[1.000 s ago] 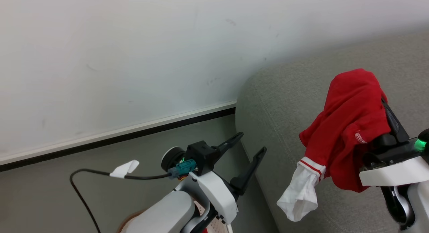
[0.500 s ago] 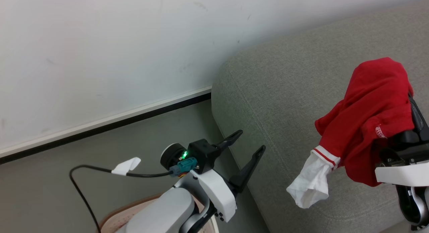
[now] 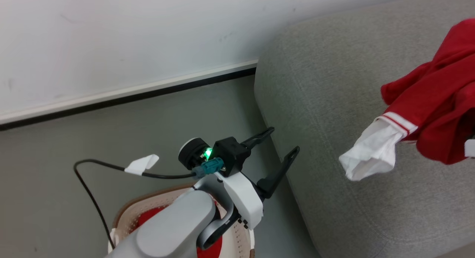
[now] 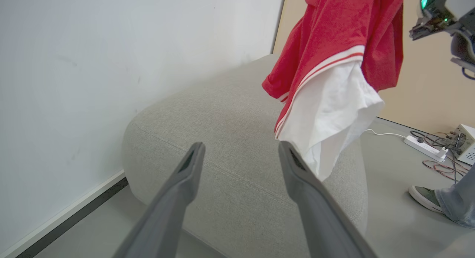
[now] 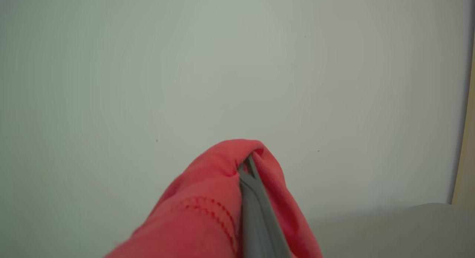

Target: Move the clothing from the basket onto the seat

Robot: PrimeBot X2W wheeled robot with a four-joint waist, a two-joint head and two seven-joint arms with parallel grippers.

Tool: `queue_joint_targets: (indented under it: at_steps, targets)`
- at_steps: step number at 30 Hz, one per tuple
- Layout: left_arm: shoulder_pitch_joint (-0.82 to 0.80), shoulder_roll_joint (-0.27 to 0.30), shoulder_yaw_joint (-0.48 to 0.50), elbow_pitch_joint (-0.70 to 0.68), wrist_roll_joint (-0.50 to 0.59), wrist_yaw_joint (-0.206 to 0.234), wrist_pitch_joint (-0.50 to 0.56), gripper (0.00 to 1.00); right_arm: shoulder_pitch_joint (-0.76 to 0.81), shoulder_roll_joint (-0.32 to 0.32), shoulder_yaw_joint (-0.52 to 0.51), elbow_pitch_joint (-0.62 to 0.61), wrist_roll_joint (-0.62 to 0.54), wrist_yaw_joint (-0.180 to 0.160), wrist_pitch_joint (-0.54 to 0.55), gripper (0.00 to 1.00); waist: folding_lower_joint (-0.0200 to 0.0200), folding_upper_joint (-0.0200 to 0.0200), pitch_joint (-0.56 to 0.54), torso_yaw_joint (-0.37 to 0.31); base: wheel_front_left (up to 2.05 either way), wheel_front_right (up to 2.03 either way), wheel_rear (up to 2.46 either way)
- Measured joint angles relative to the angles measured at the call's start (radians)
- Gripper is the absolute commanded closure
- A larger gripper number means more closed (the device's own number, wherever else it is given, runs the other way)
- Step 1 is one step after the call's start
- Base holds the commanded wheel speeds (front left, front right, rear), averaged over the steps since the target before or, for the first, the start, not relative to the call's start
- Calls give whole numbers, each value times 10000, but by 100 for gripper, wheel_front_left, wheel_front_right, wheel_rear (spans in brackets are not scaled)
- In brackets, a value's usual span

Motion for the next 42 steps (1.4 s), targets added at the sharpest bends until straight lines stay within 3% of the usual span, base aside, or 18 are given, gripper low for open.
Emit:
queue_joint_targets:
  at_steps: [10,12,16,24,30,35,36,39,42]
  targets:
    - [-572,205,-6,-399,221,0,207,0,-1756,-782,-1080,1469,665,2,2,100,1,0,1379,839,0,0,0]
    - [-879,236,4,-617,318,2,276,0,-2373,-1091,-1317,1965,1369,2,4,100,1,0,1904,1097,0,0,0]
    - [-1165,330,86,-771,435,46,316,0,-3190,-1806,-1492,2635,1490,2,84,100,1,0,2659,1412,0,0,0]
    - [-1397,343,69,-767,512,6,213,0,-4180,-2391,-1158,4360,1279,2,299,100,1,0,3716,1896,0,0,0]
    - [-1487,351,86,-629,510,-2,123,0,-4733,-2531,-215,5992,1034,2,1034,99,0,0,4010,2198,0,0,0]
    - [-1554,341,79,-604,508,2,111,0,-5032,-2677,397,6951,974,2,1789,77,0,0,4096,2282,0,0,0]
    - [-1554,341,71,-579,504,2,111,0,-5065,-2746,577,7214,897,2,2165,55,0,-1,4101,2301,0,0,0]
    - [-1553,341,54,-504,477,2,111,0,-5132,-2832,972,7754,855,2,3018,0,-1,-1,4086,2338,0,0,0]
    - [-1550,345,36,-397,460,2,67,0,-5236,-2851,1281,8038,991,2,3693,0,-1,-1,4028,2347,0,0,0]
